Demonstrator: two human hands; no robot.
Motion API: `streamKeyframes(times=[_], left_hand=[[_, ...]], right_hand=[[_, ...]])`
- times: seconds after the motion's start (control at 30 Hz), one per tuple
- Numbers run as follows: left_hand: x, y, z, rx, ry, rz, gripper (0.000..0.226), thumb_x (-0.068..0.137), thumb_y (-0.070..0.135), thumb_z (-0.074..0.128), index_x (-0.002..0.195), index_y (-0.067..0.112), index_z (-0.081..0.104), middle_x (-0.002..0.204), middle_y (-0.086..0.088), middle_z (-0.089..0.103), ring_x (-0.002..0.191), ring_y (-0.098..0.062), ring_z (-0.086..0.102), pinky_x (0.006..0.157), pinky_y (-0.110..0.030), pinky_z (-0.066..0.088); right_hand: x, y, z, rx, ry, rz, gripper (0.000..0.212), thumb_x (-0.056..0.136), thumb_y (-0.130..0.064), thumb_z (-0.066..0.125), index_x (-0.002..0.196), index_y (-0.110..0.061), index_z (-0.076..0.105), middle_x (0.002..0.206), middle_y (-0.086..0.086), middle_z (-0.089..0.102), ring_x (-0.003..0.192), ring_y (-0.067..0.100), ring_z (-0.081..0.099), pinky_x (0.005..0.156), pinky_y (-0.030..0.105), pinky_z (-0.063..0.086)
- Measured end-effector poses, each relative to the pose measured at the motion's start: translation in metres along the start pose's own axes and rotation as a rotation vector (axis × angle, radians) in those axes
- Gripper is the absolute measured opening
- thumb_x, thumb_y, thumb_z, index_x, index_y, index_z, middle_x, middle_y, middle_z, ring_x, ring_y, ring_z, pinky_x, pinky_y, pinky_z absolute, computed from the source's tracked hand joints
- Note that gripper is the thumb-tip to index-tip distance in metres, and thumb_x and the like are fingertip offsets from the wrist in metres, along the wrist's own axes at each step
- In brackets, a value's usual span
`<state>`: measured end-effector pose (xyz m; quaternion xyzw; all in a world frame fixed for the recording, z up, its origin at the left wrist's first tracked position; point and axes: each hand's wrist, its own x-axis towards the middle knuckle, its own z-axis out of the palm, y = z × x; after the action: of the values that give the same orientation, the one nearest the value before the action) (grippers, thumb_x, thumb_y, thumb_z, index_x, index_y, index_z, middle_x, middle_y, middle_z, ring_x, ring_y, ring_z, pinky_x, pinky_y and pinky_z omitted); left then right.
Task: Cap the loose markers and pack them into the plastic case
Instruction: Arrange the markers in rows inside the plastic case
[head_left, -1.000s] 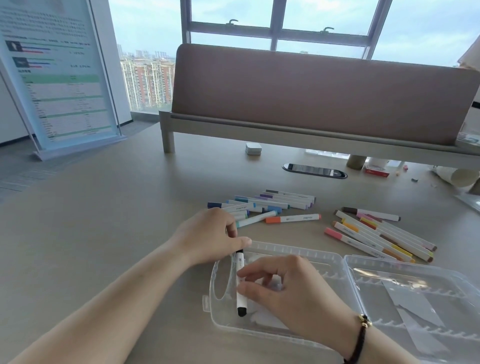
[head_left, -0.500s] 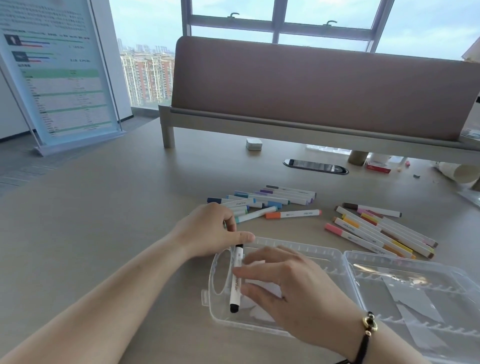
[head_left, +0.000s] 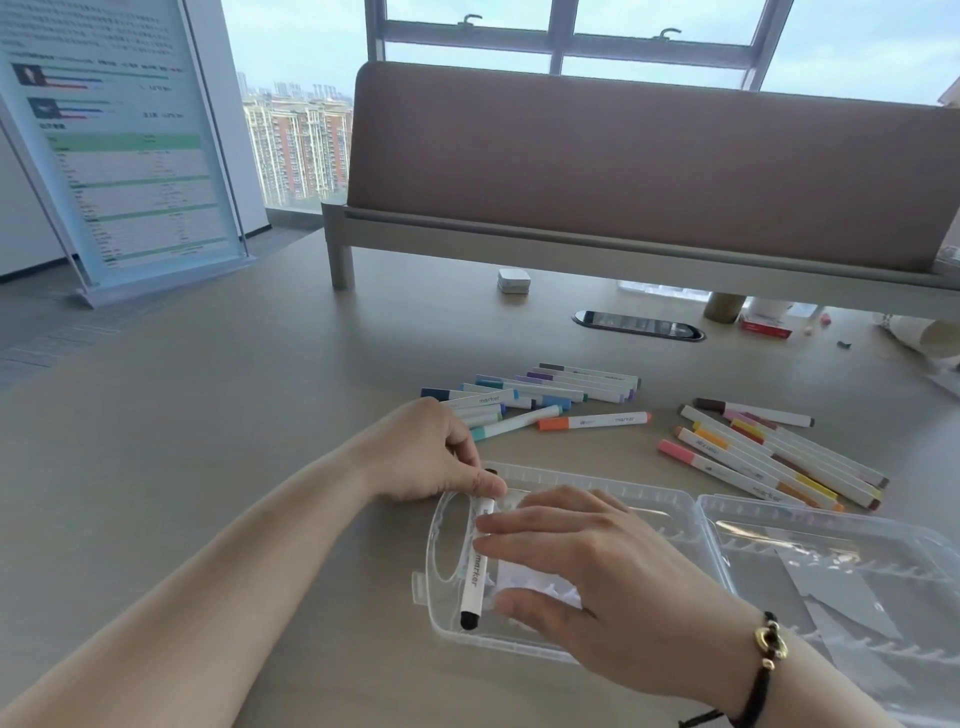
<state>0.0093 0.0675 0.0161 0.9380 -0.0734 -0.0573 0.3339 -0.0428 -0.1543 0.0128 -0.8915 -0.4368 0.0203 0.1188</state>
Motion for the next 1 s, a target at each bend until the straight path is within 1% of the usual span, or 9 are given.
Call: streamKeyframes(times=[0.2,0.27,0.33,0.43,0.53,0.7,0.8,0.87,1.0], left_hand=[[0.002,-0.004,0.0,-0.01,0.015,-0.02,0.033,0.069,0.048,0.086,0.075,0.019,0.071,0.04,0.02,0.048,0.041,0.003,0.043,0.041,-0.009,0.029],[0.003,-0.005,0.001,0.01,0.051,-0.016,0.032,0.073,0.049,0.082,0.073,0.02,0.069,0.039,0.02,0.047,0.04,0.003,0.042,0.041,-0.01,0.029],[0.005,-0.007,0.004,0.05,0.124,-0.008,0.032,0.08,0.05,0.076,0.071,0.021,0.067,0.043,0.017,0.05,0.041,0.002,0.044,0.044,-0.011,0.03],[0.011,-0.013,0.009,0.042,0.267,-0.015,0.04,0.087,0.049,0.068,0.061,0.02,0.059,0.048,0.01,0.05,0.047,-0.007,0.045,0.053,-0.027,0.04],[0.014,-0.018,0.011,0.074,0.338,-0.02,0.045,0.087,0.05,0.066,0.056,0.02,0.053,0.048,0.009,0.049,0.049,-0.013,0.046,0.055,-0.032,0.043],[0.009,-0.012,0.018,0.174,0.293,-0.001,0.039,0.087,0.054,0.064,0.064,0.023,0.057,0.056,0.008,0.055,0.054,-0.01,0.051,0.056,-0.031,0.045],[0.005,-0.01,0.02,0.202,0.333,0.011,0.033,0.087,0.054,0.063,0.068,0.028,0.058,0.06,0.007,0.059,0.058,-0.009,0.055,0.058,-0.033,0.05],[0.002,-0.006,0.023,0.197,0.375,0.029,0.03,0.087,0.052,0.064,0.069,0.029,0.058,0.059,0.008,0.059,0.058,-0.009,0.055,0.06,-0.034,0.052],[-0.004,0.003,0.033,0.192,0.4,0.033,0.026,0.088,0.048,0.064,0.07,0.03,0.057,0.055,0.012,0.055,0.057,-0.004,0.051,0.054,-0.027,0.042]], right_hand=[[0.0,0.0,-0.001,-0.012,-0.011,-0.007,0.049,0.096,-0.069,0.033,0.14,-0.051,0.044,0.146,-0.037,0.039,0.138,-0.004,0.029,0.113,0.029,0.03],[0.0,-0.001,-0.001,-0.023,-0.009,-0.008,0.049,0.097,-0.069,0.031,0.14,-0.05,0.045,0.145,-0.037,0.04,0.137,-0.003,0.031,0.113,0.029,0.03],[0.0,-0.002,-0.002,-0.03,-0.01,-0.003,0.05,0.096,-0.069,0.03,0.139,-0.05,0.046,0.145,-0.036,0.041,0.136,-0.003,0.032,0.112,0.028,0.03],[0.001,-0.005,-0.003,-0.037,-0.024,-0.008,0.052,0.094,-0.07,0.027,0.139,-0.05,0.046,0.145,-0.036,0.041,0.135,-0.003,0.032,0.11,0.024,0.026],[0.002,-0.009,-0.006,-0.058,-0.04,-0.018,0.052,0.095,-0.066,0.029,0.139,-0.048,0.048,0.146,-0.034,0.041,0.134,-0.001,0.034,0.108,0.025,0.026],[0.001,-0.007,-0.008,-0.04,-0.049,-0.026,0.044,0.099,-0.06,0.038,0.14,-0.048,0.047,0.147,-0.035,0.039,0.135,-0.001,0.034,0.107,0.026,0.024],[0.001,-0.006,-0.007,-0.034,-0.043,-0.032,0.042,0.099,-0.056,0.041,0.139,-0.046,0.049,0.147,-0.031,0.041,0.134,0.003,0.037,0.108,0.027,0.023],[0.001,-0.004,-0.006,-0.031,-0.041,-0.033,0.041,0.099,-0.055,0.042,0.138,-0.045,0.05,0.147,-0.03,0.043,0.134,0.005,0.039,0.109,0.028,0.024],[0.003,0.0,-0.003,-0.022,-0.031,-0.044,0.04,0.099,-0.053,0.044,0.138,-0.046,0.05,0.148,-0.03,0.041,0.133,0.005,0.036,0.106,0.026,0.023]])
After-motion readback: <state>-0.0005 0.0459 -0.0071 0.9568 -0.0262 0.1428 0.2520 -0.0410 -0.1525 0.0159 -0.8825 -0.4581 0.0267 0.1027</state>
